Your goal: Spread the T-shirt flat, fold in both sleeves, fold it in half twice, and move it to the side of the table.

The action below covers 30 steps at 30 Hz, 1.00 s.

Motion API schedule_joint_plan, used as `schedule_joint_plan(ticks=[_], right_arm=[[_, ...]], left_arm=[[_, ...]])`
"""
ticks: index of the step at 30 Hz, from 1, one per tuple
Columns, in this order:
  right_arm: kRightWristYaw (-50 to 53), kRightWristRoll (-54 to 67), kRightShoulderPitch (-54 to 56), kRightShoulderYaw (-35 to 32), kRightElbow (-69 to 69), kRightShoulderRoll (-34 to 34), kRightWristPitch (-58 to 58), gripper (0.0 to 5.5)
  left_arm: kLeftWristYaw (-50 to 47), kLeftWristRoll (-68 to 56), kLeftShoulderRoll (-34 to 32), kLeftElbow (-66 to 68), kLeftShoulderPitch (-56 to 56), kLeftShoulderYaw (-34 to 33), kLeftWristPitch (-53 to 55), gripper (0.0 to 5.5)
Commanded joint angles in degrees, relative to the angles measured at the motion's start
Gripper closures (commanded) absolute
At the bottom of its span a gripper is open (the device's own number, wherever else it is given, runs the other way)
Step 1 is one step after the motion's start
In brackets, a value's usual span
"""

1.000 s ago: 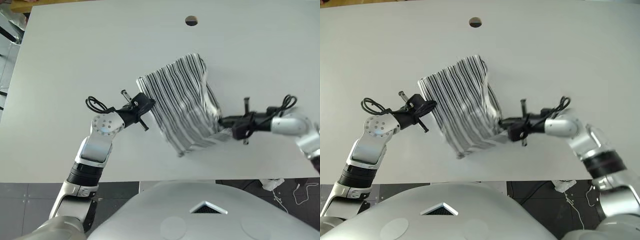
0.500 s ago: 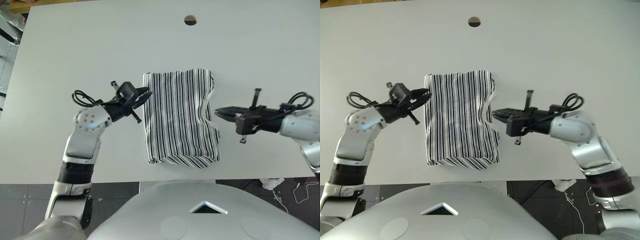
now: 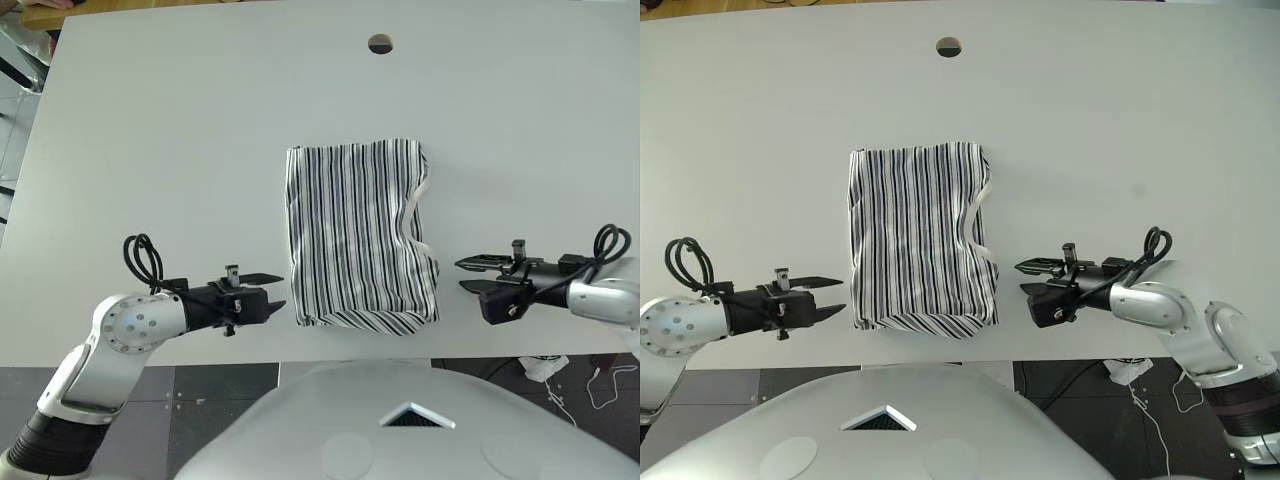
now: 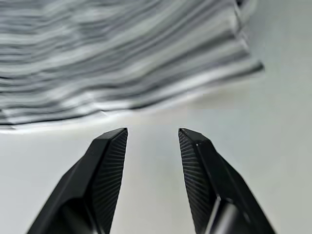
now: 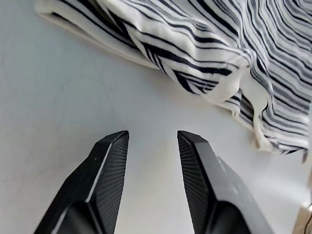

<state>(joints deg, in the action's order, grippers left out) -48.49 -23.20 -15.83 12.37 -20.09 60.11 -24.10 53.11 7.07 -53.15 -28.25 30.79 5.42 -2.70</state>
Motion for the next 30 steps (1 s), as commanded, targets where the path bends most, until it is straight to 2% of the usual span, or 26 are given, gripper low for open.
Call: schedule_joint_plan(ticks=[1,10,16,19,27,28,30], right_arm=[[-0.2,-3.1,0.0,4.0,0.7,-2.3,-0.9,3.63],[1.5,-2.8,4.3,7.4,-1.1,-7.8,-2.6,3.63],[1.8,-4.1,3.6,6.5,-2.7,-6.7,-3.3,3.63],[1.4,-4.8,1.9,5.3,-3.7,-4.9,-3.5,3.6],[1.9,-7.6,1.5,4.2,-2.2,-3.1,-4.3,4.9],[1.9,-7.6,1.4,4.2,-2.2,-3.2,-4.3,5.19],[1.7,-7.6,1.2,4.2,-2.1,-3.2,-4.3,5.38]], left_arm=[[0.3,2.1,0.1,2.1,-0.7,3.3,0.3,3.56],[-0.5,0.8,3.0,1.4,-3.2,7.6,-0.8,3.56],[-0.6,1.1,2.9,1.0,-3.9,8.7,-1.2,3.56],[-0.5,0.9,2.9,0.4,-4.2,9.0,-1.4,3.94],[-1.7,0.8,3.5,-0.4,-5.0,8.6,-1.9,5.05],[-1.7,0.7,3.6,-0.6,-5.2,8.8,-1.9,5.29],[-1.7,0.8,3.7,-0.7,-5.4,9.0,-1.9,5.4]])
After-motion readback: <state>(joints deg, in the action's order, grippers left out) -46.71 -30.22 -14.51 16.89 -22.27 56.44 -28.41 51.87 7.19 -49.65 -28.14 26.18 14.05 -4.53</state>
